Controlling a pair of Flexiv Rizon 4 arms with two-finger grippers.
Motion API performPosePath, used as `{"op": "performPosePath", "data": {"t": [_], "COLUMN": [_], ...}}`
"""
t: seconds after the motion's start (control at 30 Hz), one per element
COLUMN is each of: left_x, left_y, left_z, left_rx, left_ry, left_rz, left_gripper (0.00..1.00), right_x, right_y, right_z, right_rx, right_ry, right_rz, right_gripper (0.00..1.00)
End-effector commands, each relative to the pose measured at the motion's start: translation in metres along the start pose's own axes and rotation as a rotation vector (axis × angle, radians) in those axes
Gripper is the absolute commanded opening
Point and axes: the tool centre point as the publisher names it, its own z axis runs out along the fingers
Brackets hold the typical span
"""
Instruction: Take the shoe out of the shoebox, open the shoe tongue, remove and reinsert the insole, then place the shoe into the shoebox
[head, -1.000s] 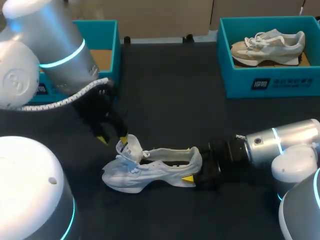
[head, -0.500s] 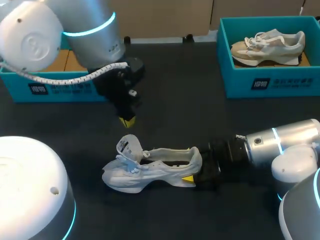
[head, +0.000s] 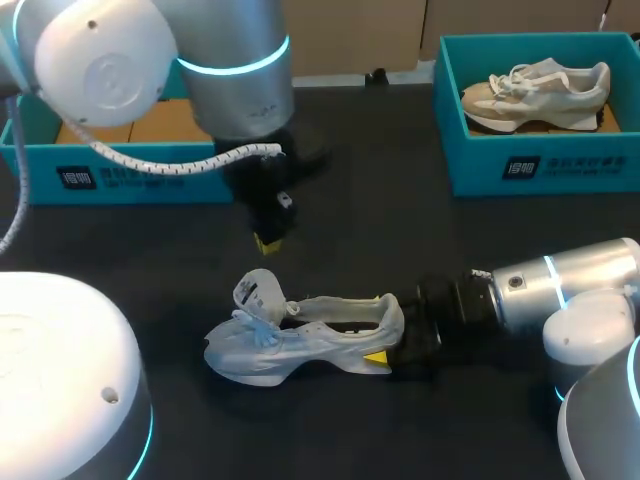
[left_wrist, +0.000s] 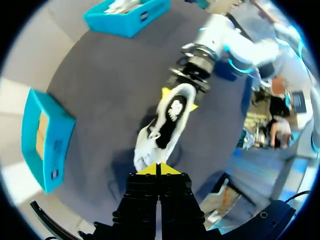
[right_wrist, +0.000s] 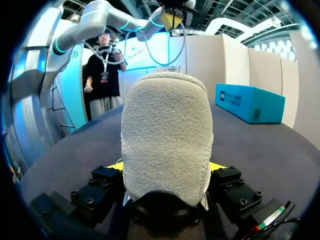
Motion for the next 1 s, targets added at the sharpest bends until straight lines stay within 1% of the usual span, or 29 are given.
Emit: {"op": "performPosePath", "data": {"t": [0.03,0.43,0.47,0.53,0.6,0.63,0.67,0.7,0.73,1.0], "left_x": [0.005,0.005,0.007,0.009,0.013,0.016,0.019,0.021,0.025,0.025], "left_y": [-0.011,-0.011,-0.015,-0.023,-0.029,-0.032,-0.034,-0.034,-0.036,-0.036], "left_z": [0.013,0.013,0.019,0.025,0.033,0.038,0.043,0.046,0.053,0.053], "left_rx": [-0.015,-0.015,-0.007,0.001,0.021,0.005,0.023,0.025,0.022,0.022], "left_ry": [0.169,0.169,0.158,0.227,0.220,0.262,0.268,0.274,0.276,0.276], "left_rz": [0.354,0.354,0.405,0.499,0.577,0.617,0.665,0.708,0.726,0.726], "left_gripper": [0.00,0.00,0.00,0.00,0.00,0.00,0.00,0.00,0.00,0.00], "right_x": [0.000,0.000,0.000,0.000,0.000,0.000,0.000,0.000,0.000,0.000], "right_y": [-0.002,-0.002,-0.002,-0.002,-0.002,-0.002,-0.002,-0.002,-0.002,-0.002], "right_z": [0.000,0.000,0.000,0.000,0.000,0.000,0.000,0.000,0.000,0.000], "right_rx": [0.004,0.004,0.004,0.004,0.004,0.004,0.004,0.004,0.004,0.004], "right_ry": [0.000,0.000,0.000,0.000,0.000,0.000,0.000,0.000,0.000,0.000], "right_rz": [0.000,0.000,0.000,0.000,0.000,0.000,0.000,0.000,0.000,0.000], "right_gripper": [0.00,0.00,0.00,0.00,0.00,0.00,0.00,0.00,0.00,0.00]}}
